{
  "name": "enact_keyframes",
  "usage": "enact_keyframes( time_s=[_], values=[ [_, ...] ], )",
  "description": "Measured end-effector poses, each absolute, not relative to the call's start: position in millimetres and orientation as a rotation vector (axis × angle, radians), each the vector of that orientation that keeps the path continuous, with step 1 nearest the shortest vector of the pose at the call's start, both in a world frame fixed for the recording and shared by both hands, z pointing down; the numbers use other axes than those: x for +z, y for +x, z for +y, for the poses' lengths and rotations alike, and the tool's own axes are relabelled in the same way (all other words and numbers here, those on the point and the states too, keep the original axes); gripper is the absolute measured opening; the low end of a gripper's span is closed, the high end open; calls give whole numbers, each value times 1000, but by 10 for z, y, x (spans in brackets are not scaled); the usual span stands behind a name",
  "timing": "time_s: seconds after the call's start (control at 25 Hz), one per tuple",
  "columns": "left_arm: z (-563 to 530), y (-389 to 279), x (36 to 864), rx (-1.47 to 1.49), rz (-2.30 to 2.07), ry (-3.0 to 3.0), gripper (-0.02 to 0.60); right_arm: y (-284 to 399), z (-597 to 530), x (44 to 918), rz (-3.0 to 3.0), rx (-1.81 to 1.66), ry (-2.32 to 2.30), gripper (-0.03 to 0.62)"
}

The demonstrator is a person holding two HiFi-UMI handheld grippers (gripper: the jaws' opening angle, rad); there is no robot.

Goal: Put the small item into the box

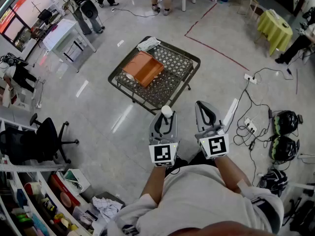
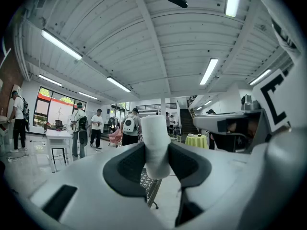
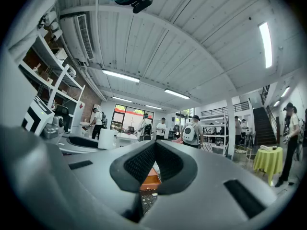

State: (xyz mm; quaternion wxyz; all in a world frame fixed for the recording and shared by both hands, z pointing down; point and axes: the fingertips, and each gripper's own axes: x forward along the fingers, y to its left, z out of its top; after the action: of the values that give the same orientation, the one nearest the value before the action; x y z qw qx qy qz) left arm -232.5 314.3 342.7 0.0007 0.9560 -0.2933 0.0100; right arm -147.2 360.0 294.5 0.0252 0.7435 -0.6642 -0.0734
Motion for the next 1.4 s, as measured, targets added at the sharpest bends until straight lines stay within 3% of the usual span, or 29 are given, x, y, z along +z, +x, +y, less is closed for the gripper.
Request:
enact_keyframes(
  time_s=[0.36, 1.4],
  values=[
    [2987, -2081, 3469, 53, -894, 3017, 149, -1262, 3483, 3021, -2045, -200, 2318, 3],
    [1923, -548, 3634, 176, -1193, 2909, 149, 436, 2223, 3347, -2281, -86, 2107, 3]
  ],
)
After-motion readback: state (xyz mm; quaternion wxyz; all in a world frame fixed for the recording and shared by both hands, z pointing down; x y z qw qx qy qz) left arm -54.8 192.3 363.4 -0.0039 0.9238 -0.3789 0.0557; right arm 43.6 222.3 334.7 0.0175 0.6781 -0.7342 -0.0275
